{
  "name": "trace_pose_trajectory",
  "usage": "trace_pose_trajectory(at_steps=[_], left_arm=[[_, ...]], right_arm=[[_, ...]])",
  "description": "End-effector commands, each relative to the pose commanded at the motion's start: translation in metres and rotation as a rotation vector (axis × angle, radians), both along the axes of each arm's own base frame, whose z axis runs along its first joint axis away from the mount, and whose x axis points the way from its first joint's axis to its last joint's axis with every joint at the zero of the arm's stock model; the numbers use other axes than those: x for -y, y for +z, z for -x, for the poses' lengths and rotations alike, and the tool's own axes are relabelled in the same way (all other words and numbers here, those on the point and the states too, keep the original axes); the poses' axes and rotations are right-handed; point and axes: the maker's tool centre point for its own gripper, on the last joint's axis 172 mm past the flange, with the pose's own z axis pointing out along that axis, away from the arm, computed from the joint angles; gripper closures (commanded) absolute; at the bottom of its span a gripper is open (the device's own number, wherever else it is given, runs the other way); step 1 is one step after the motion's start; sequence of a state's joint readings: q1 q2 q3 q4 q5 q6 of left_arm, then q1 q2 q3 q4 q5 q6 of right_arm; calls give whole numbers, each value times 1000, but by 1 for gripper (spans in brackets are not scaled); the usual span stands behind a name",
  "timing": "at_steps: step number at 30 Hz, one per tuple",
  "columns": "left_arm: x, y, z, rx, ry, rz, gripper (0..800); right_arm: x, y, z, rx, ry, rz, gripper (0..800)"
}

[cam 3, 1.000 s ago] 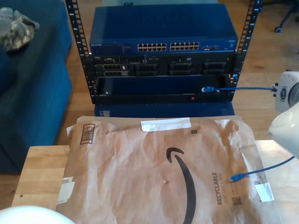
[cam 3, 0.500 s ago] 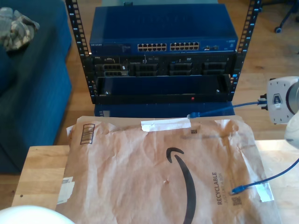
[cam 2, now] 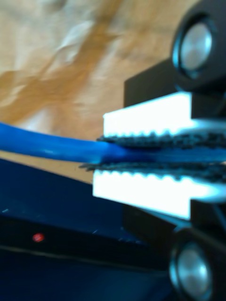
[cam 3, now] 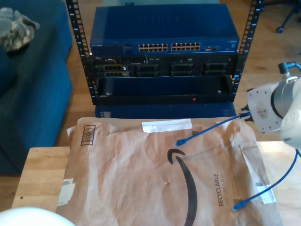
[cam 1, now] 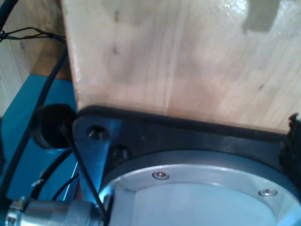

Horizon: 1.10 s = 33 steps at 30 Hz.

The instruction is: Grab the cable and plug it in

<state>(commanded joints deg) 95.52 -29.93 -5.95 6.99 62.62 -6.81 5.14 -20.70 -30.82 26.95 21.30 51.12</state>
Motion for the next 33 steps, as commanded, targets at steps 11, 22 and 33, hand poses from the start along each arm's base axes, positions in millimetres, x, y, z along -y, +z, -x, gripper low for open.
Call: trace_pose_trajectory(at_steps=[11, 22, 33], left_arm=[[0, 0, 0, 0, 0, 0, 0], [0, 0, 0, 0, 0, 0, 0], [0, 0, 0, 0, 0, 0, 0]], right_arm=[[-36, -9, 14, -33, 83, -3, 720], [-65, 14, 13, -16, 149, -19, 0], [-116, 91, -18, 7, 267, -60, 0]])
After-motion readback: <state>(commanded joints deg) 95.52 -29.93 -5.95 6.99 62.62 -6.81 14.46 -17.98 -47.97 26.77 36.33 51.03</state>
